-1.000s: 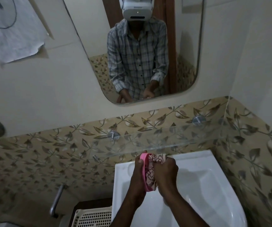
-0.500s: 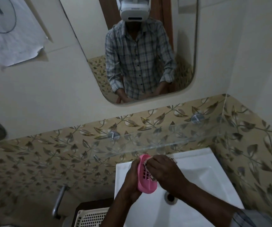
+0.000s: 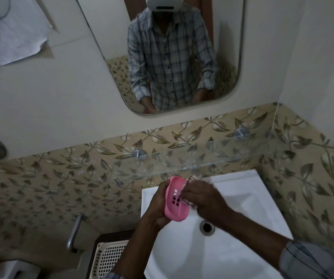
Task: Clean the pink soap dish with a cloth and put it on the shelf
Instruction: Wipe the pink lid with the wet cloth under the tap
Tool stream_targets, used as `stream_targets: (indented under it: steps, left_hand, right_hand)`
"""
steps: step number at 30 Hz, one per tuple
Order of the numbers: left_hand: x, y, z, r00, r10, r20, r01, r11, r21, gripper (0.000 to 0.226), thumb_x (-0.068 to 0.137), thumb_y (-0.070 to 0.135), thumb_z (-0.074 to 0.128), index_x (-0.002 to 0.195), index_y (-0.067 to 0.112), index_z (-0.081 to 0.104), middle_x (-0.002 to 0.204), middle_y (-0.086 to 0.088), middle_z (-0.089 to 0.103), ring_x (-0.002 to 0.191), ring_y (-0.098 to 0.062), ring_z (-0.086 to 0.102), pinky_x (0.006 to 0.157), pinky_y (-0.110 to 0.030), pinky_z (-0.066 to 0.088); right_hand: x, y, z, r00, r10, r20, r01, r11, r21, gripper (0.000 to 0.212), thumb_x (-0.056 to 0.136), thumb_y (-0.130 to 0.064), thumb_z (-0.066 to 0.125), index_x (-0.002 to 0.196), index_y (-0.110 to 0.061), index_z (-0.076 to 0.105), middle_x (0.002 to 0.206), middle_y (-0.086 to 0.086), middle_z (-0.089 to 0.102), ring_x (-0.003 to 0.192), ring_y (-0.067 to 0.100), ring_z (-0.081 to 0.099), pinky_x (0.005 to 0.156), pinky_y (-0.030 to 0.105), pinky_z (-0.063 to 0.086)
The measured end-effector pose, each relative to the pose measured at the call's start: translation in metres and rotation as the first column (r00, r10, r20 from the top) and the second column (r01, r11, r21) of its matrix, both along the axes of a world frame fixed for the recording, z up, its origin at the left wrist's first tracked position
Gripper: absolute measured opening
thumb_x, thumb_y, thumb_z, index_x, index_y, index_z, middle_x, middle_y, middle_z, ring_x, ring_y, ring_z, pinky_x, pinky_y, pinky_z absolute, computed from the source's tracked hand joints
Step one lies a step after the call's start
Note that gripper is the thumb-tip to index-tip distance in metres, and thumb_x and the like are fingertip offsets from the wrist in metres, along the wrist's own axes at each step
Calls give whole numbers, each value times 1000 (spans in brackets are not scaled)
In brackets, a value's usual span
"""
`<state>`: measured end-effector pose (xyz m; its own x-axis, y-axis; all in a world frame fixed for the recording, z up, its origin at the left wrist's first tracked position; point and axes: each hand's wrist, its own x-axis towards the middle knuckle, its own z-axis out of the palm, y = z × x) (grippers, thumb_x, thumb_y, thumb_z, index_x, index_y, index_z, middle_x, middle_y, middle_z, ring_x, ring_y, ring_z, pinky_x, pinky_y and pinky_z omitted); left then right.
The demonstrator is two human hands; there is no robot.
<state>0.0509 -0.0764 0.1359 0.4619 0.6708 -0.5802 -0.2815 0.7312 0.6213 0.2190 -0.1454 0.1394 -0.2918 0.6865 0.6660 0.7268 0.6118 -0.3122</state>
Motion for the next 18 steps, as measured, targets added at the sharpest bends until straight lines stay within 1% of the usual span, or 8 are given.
stream_targets:
  steps: [4, 7, 8, 10, 12, 13, 16, 18]
  left_hand:
    - [6, -7, -11, 984, 144, -104, -134, 986, 99, 65, 98, 49, 48, 137, -3, 52, 109, -27, 67, 96, -38, 66, 81, -44, 58]
    - [13, -16, -19, 956, 197, -219, -133, 951, 278, 60, 100, 51, 44, 138, 6, 55, 122, -27, 68, 111, -39, 67, 89, -44, 57]
    - [14, -17, -18, 956, 195, -220, -124, 945, 303, 58, 100, 51, 44, 138, 9, 55, 124, -28, 67, 109, -36, 68, 85, -42, 59]
    - [7, -12, -11, 962, 167, -215, -97, 948, 302, 56, 101, 50, 44, 139, 10, 54, 127, -32, 63, 99, -35, 68, 75, -39, 61]
    - [2, -10, -10, 955, 90, -281, -19, 969, 245, 60, 99, 54, 42, 137, 9, 54, 126, -33, 63, 102, -40, 66, 77, -43, 61]
    - [1, -11, -12, 950, 70, -305, -5, 979, 206, 65, 98, 57, 40, 137, 7, 54, 126, -33, 63, 104, -42, 65, 83, -48, 58]
    - [-3, -10, -15, 978, 120, -174, -98, 987, 129, 80, 95, 59, 38, 146, -3, 43, 112, -28, 61, 94, -37, 62, 87, -48, 51]
    - [-13, -5, -14, 992, 128, -23, -125, 986, 107, 91, 84, 64, 53, 144, -4, 46, 106, -25, 65, 88, -34, 67, 80, -44, 58]
  right_hand:
    - [-54, -30, -9, 927, -250, -279, 120, 904, -411, 32, 73, 6, 63, 93, -16, 77, 82, -2, 75, 76, 25, 73, 64, 22, 57]
    - [-61, -19, -8, 483, -637, -600, -79, 652, -755, 19, 89, -8, 55, 78, -15, 68, 62, 9, 73, 51, 27, 71, 44, 35, 58]
    - [-60, -21, -10, 472, -604, -643, -144, 666, -732, 20, 90, -8, 54, 80, -16, 68, 60, 12, 72, 46, 26, 69, 40, 34, 55]
    - [-50, -30, -12, 710, -283, -645, -166, 823, -543, 29, 85, 2, 52, 88, -17, 73, 65, 12, 73, 50, 21, 67, 45, 29, 53]
    - [-24, -32, -20, 954, 13, -299, -106, 949, -298, 31, 76, 6, 54, 92, -10, 76, 77, 9, 74, 67, 22, 68, 62, 27, 53]
    - [-11, -26, -22, 987, 66, -144, -104, 957, -271, 32, 73, 5, 56, 92, -9, 77, 82, 8, 74, 74, 23, 68, 69, 29, 54]
    - [9, -10, -21, 922, -129, -366, -41, 905, -422, 30, 73, 2, 66, 99, -12, 71, 95, 1, 68, 86, 13, 66, 71, 29, 52]
    - [11, -4, -22, 681, -434, -590, -5, 803, -596, 31, 74, -10, 78, 101, -19, 67, 95, -2, 72, 85, 9, 69, 71, 27, 55]
